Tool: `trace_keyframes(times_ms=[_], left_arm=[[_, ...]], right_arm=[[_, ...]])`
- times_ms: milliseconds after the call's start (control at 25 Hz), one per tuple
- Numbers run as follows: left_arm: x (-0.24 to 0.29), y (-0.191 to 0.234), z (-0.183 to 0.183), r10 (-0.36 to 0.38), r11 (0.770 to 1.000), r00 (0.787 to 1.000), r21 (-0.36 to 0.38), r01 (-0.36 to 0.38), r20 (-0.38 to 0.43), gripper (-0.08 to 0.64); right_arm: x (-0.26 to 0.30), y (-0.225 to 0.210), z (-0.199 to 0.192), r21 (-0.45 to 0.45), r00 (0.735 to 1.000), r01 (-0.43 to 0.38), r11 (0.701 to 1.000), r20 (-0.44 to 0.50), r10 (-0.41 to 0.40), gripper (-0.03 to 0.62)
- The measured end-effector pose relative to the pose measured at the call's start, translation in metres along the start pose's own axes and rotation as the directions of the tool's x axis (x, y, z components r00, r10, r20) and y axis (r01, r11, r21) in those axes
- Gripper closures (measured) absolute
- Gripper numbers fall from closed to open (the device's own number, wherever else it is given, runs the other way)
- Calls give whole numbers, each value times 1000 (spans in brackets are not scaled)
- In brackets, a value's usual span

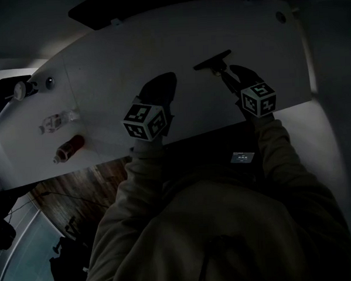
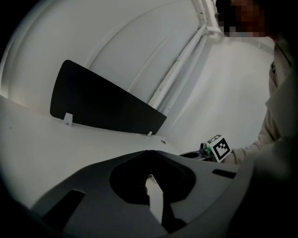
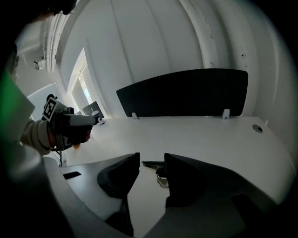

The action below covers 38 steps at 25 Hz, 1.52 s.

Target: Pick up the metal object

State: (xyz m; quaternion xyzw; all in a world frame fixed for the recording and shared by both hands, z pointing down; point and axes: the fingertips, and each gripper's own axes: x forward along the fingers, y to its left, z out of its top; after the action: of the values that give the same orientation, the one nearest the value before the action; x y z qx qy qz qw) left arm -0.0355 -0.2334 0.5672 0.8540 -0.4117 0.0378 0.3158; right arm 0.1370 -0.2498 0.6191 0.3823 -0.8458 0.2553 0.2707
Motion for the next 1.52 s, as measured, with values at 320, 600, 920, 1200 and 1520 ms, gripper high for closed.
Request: trace_keyframes(times_ms=[320,600,920,1200,1520], left_arm=[[5,7,-17,19,1000,999,24,-18,-47,557],[9,18,-25,22,999,999,-33,-23,-38,557],[19,24,-43,16,998,998,-57,-20,-64,557],[25,23,-47,-3,997,997,-71,-2,-71,557],[17,34,-54,8,997,997,-78,-14,-79,557]], right_arm=[[19,-16,-24,34,997,45,998,-68,-43,397],[36,-22,-35,50,995,45,998,-91,-41,373],[54,-25,-41,-30,991,58,998,-116,-61,351],[63,-31,-45,-106,984,92,990,-142,-106,344],[68,-39,-40,-176,974,141,974,-149,-168,342]])
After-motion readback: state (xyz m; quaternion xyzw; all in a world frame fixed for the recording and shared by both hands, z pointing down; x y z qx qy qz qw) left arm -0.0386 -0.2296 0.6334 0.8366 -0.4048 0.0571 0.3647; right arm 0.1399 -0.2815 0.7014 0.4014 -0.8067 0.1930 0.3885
